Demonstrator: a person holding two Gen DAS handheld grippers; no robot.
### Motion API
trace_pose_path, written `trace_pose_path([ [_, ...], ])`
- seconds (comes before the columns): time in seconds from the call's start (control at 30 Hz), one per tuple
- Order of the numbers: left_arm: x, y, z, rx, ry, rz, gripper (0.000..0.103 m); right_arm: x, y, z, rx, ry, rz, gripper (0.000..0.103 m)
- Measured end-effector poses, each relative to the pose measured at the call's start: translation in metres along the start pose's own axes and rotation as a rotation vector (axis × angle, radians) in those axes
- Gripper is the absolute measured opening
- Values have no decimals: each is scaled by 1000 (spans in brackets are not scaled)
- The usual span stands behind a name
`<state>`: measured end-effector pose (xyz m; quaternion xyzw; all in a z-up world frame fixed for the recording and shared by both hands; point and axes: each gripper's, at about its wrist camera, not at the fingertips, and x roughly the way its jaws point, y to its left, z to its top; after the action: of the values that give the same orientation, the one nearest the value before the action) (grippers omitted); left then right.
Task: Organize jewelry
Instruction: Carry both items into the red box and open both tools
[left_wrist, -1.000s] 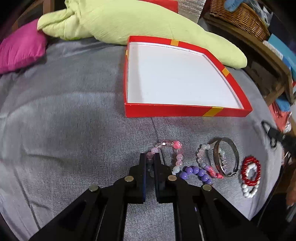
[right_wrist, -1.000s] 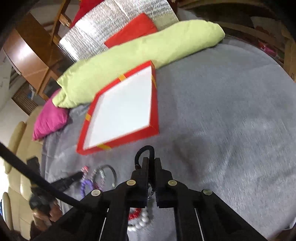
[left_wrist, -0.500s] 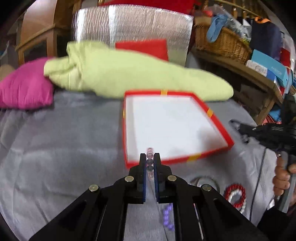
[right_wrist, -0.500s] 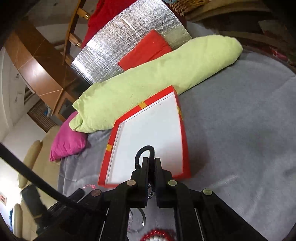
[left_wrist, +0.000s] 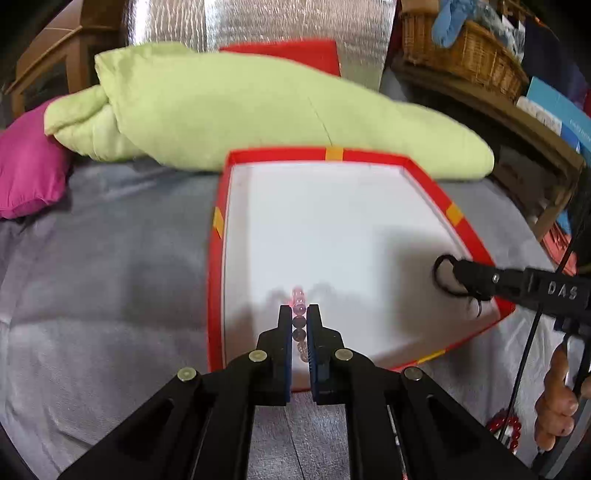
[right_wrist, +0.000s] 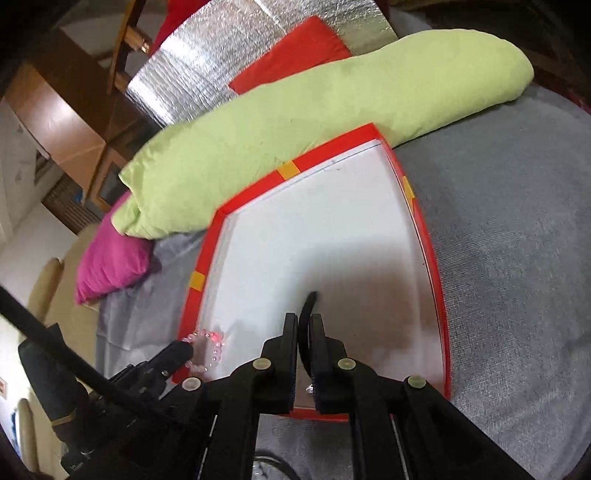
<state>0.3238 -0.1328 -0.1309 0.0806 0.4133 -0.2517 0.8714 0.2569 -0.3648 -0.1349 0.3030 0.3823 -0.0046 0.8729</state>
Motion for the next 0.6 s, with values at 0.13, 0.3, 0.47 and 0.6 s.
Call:
trace_pose_path([
  [0.13,8,3,-6,-8,61,-24,8,-11,-8,3,39,-30,4,34],
  [0.3,5,3,-14,-36,87,-59,8,-44,-21,4,79,-121,3,60],
  [0.47,-1,-3,-19,-30,86,-85,8,-67,-25,0,77,-132,-7,60],
  [0.6,-10,-1,-19,-55,88,-102,9,-75,-27,-6,49,-91,-21,57],
])
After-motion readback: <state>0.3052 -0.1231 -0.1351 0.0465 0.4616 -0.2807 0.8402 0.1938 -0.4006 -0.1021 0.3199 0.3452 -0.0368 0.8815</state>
